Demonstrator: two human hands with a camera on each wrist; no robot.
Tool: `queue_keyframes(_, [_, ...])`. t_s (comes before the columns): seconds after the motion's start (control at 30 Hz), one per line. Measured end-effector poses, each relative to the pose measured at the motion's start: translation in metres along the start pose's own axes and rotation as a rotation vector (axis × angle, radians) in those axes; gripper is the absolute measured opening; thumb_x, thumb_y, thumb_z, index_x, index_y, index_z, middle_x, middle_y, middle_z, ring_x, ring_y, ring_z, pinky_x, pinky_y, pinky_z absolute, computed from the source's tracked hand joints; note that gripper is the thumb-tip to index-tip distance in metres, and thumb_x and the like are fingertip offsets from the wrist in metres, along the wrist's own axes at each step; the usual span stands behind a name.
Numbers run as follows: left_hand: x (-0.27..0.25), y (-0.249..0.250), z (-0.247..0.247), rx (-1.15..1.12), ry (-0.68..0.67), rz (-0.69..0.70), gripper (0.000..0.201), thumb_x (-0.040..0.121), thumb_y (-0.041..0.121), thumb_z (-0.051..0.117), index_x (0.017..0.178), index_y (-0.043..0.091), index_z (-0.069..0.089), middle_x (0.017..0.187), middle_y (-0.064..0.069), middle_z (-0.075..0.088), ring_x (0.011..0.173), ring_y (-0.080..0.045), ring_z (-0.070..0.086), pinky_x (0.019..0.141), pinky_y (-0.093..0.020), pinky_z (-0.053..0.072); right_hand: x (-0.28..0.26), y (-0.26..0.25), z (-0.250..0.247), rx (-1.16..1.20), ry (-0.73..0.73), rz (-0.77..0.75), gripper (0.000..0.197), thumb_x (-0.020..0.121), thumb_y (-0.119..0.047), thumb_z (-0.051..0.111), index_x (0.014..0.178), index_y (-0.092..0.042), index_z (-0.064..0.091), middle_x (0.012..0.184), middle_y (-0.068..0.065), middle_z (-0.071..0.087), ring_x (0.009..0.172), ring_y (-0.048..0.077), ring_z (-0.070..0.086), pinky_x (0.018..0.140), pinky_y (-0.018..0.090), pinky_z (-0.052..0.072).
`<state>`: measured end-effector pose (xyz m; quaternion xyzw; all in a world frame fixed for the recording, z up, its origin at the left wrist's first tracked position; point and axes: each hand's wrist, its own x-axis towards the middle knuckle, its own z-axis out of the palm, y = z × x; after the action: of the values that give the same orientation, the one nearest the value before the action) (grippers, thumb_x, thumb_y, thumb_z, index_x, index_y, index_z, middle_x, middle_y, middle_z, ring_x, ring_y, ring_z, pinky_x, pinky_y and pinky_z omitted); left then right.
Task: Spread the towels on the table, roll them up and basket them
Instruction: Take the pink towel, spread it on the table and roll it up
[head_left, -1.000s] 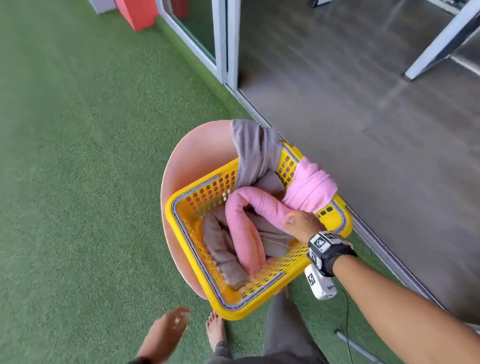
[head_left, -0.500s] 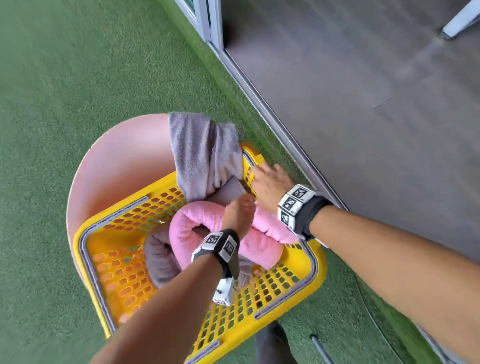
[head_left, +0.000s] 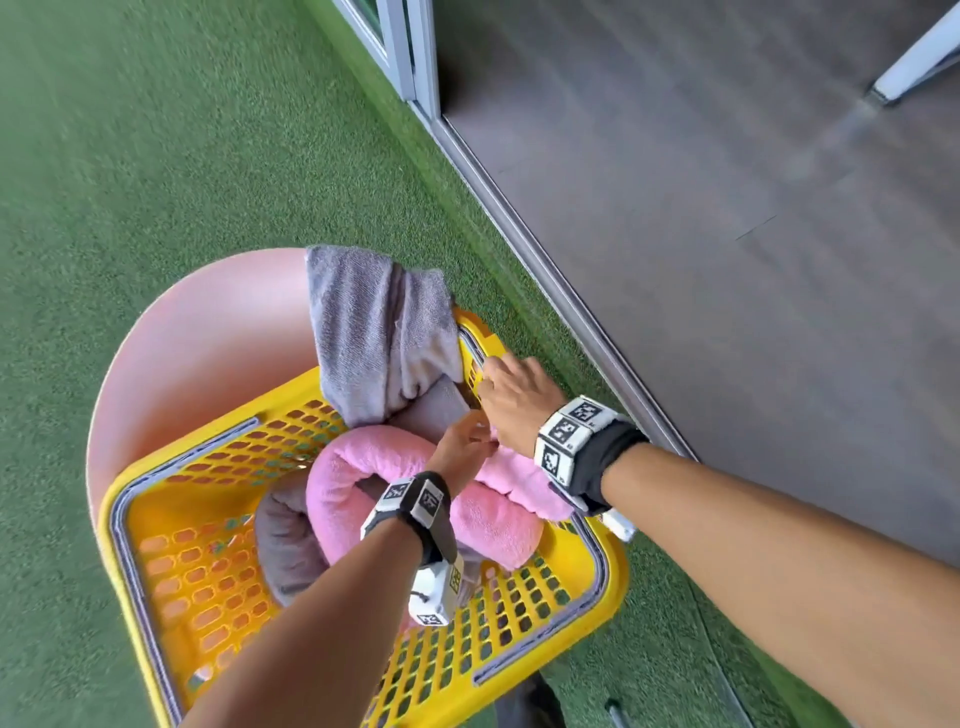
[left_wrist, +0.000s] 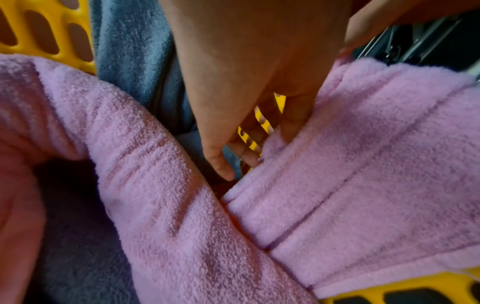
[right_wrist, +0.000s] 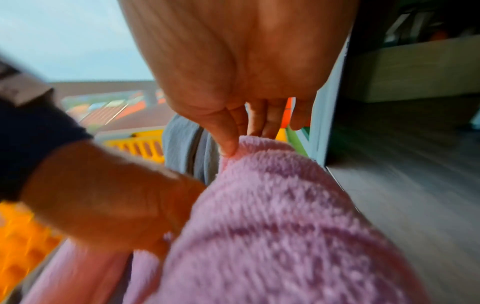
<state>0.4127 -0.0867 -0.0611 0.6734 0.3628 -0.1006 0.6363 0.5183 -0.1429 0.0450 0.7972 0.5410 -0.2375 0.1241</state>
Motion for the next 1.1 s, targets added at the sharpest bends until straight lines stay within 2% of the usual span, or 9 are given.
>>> queue_keyframes(0.13, [-0.017,0.005,-0.006,0.082,-0.058,-0.025,0.036,0.075,0.001,0.045,0.103,0.001,0.067,0.087,-0.007,0.062,0.086,-0.019,0.053,0.075,-0.03,0.041,-0.027,0.021,-0.026,0.302,-0.14,0.0,0.02,0.092,-0.006,0.042,0.105,-0.016,0.052,0.092,-0.005,0.056,0.107,0.015,0.046,0.116,0.047,0.013])
queue_keyframes(0.2, [-0.032,0.016,-0.01,0.028,-0.091,-0.032,0.035,0.067,0.017,0.046,0.092,0.003,0.066,0.083,-0.005,0.058,0.083,-0.019,0.048,0.077,-0.033,0.037,-0.043,0.035,-0.04,0.47,-0.055,0.04,0.016,0.096,-0.013,0.04,0.101,-0.017,0.054,0.091,-0.004,0.058,0.092,0.016,0.052,0.097,0.036,0.037])
queue_keyframes(0.33, [-0.062,0.06,-0.017,-0.212,-0.081,-0.051,0.035,0.094,0.025,0.042,0.109,0.002,0.062,0.106,-0.005,0.066,0.097,-0.019,0.058,0.095,-0.034,0.039,-0.091,0.058,-0.066,0.679,0.141,0.084,0.012,0.094,-0.014,0.05,0.09,-0.025,0.055,0.078,-0.012,0.053,0.077,0.012,0.05,0.066,0.028,0.036])
queue_keyframes(0.53, [-0.123,0.133,-0.017,-0.065,-0.432,0.203,0.02,0.09,0.007,0.056,0.096,0.019,0.07,0.081,0.017,0.071,0.068,0.011,0.061,0.069,-0.014,0.046,-0.203,0.03,-0.113,0.899,0.441,0.152,0.021,0.09,0.006,0.047,0.096,-0.013,0.05,0.061,-0.003,0.039,0.051,0.008,0.031,0.049,0.021,0.027])
queue_keyframes(0.63, [-0.152,0.169,-0.013,0.028,-0.522,0.373,0.019,0.087,-0.003,0.056,0.103,-0.007,0.063,0.065,0.017,0.064,0.06,0.005,0.056,0.058,-0.014,0.041,-0.274,0.009,-0.14,0.953,0.665,0.275,0.021,0.09,0.006,0.044,0.098,-0.012,0.05,0.065,0.003,0.037,0.05,0.008,0.029,0.047,0.022,0.025])
queue_keyframes(0.77, [-0.223,0.23,0.006,0.151,-0.668,0.608,0.016,0.082,0.0,0.062,0.087,0.013,0.056,0.072,0.008,0.056,0.061,0.004,0.051,0.061,-0.015,0.039,-0.366,-0.018,-0.178,0.936,0.926,0.43,0.019,0.092,0.001,0.045,0.094,-0.016,0.053,0.07,0.003,0.043,0.047,0.003,0.032,0.046,0.02,0.027])
queue_keyframes(0.87, [-0.265,0.264,0.031,0.166,-0.701,0.695,0.023,0.088,0.001,0.061,0.11,0.006,0.057,0.08,0.011,0.066,0.072,0.001,0.057,0.066,-0.014,0.043,-0.428,-0.033,-0.195,0.891,1.081,0.481,0.023,0.092,0.004,0.045,0.091,-0.019,0.053,0.078,0.006,0.048,0.056,0.006,0.04,0.05,0.019,0.028])
queue_keyframes(1.03, [-0.329,0.306,0.084,0.279,-0.825,0.679,0.055,0.075,0.067,0.064,0.105,0.021,0.063,0.102,-0.002,0.056,0.092,-0.017,0.049,0.082,-0.03,0.037,-0.531,-0.051,-0.209,0.807,1.291,0.591,0.018,0.093,-0.004,0.048,0.093,-0.02,0.056,0.096,0.016,0.056,0.084,0.022,0.044,0.066,0.032,0.031])
queue_keyframes(1.1, [-0.353,0.314,0.109,0.254,-0.929,0.579,0.062,0.075,0.068,0.063,0.107,0.015,0.065,0.114,-0.007,0.057,0.103,-0.025,0.053,0.094,-0.037,0.038,-0.566,-0.052,-0.209,0.764,1.345,0.628,0.02,0.092,-0.006,0.048,0.092,-0.023,0.058,0.102,0.031,0.058,0.082,0.031,0.049,0.069,0.038,0.039])
